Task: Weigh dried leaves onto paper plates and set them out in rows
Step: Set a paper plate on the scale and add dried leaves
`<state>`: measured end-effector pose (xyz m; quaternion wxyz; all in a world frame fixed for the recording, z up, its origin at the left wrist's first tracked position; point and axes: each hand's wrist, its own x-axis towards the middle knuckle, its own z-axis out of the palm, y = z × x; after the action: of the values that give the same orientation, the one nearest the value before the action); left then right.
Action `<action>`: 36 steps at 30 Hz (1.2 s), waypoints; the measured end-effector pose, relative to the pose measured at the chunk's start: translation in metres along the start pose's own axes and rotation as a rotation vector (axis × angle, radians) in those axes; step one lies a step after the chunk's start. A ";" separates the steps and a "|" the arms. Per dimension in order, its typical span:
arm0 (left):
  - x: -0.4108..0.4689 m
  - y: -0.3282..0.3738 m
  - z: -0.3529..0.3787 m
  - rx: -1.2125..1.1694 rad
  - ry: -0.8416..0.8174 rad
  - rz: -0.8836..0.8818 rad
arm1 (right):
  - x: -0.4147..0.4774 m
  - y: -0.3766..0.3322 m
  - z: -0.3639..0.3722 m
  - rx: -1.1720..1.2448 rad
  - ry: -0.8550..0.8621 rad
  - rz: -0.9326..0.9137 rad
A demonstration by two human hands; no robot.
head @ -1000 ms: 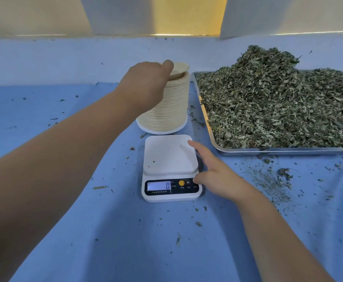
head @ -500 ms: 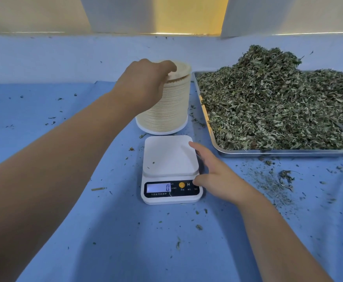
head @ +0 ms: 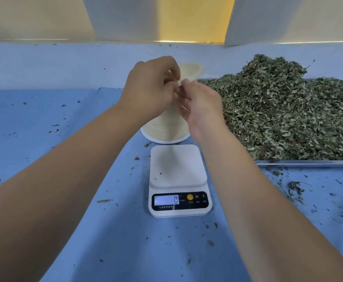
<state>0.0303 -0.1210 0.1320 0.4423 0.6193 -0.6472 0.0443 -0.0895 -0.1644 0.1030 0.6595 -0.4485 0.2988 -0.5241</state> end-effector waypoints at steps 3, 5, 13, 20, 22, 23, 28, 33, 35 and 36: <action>0.003 -0.002 -0.007 -0.122 -0.008 -0.096 | 0.002 0.005 -0.003 -0.040 -0.028 -0.049; 0.005 -0.004 -0.010 -0.243 -0.029 -0.176 | 0.002 0.010 -0.005 -0.070 -0.044 -0.096; 0.008 0.003 -0.013 -0.306 -0.017 -0.195 | 0.007 0.014 -0.008 -0.055 -0.061 -0.201; 0.006 0.000 -0.018 -0.231 0.140 -0.072 | 0.009 0.018 -0.020 0.021 0.109 -0.010; -0.003 0.001 -0.020 -0.155 0.108 0.047 | 0.010 0.016 -0.022 0.005 0.160 0.013; -0.007 0.001 -0.021 -0.090 0.071 0.106 | 0.012 0.015 -0.021 0.004 0.166 0.030; -0.009 0.000 -0.020 0.157 -0.006 0.233 | 0.023 0.008 -0.012 -0.095 0.162 0.091; -0.009 -0.008 -0.022 0.193 0.086 0.156 | 0.032 0.009 -0.009 -0.246 0.177 0.094; -0.015 -0.008 -0.022 0.182 0.154 0.134 | 0.031 0.004 -0.013 -0.345 0.170 0.116; -0.020 -0.009 -0.021 0.153 0.214 0.129 | 0.028 0.002 -0.017 -0.363 0.158 0.129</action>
<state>0.0457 -0.0949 0.1279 0.4564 0.6001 -0.6296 0.1876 -0.0955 -0.1960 0.0964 0.5745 -0.4975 0.4674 -0.4518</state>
